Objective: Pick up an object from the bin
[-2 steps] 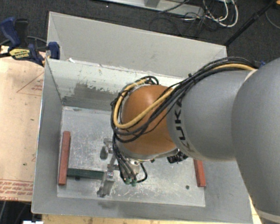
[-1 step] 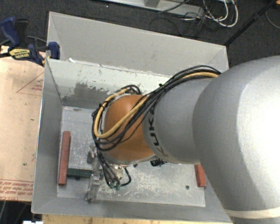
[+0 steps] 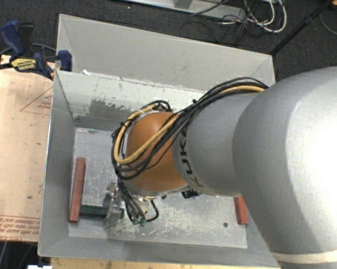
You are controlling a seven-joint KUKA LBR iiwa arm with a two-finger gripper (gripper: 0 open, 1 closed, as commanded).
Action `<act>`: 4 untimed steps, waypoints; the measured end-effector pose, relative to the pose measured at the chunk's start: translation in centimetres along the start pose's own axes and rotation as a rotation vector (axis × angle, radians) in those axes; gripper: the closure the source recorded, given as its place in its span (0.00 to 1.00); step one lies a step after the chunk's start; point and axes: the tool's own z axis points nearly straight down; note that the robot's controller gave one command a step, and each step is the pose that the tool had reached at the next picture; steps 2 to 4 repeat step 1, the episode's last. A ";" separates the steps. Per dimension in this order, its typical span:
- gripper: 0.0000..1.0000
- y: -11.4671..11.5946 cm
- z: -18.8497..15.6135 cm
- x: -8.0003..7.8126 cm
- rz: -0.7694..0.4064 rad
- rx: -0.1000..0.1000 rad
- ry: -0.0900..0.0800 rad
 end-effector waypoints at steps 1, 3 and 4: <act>1.00 -2.1 -15.2 -5.0 -0.149 0.000 -0.011; 1.00 -2.1 -15.2 -5.0 -0.149 0.000 -0.011; 1.00 -2.1 -15.2 -5.0 -0.149 0.000 -0.011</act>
Offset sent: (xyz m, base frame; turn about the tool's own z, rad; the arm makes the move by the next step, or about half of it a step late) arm 0.0463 -0.0226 0.1478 -0.1506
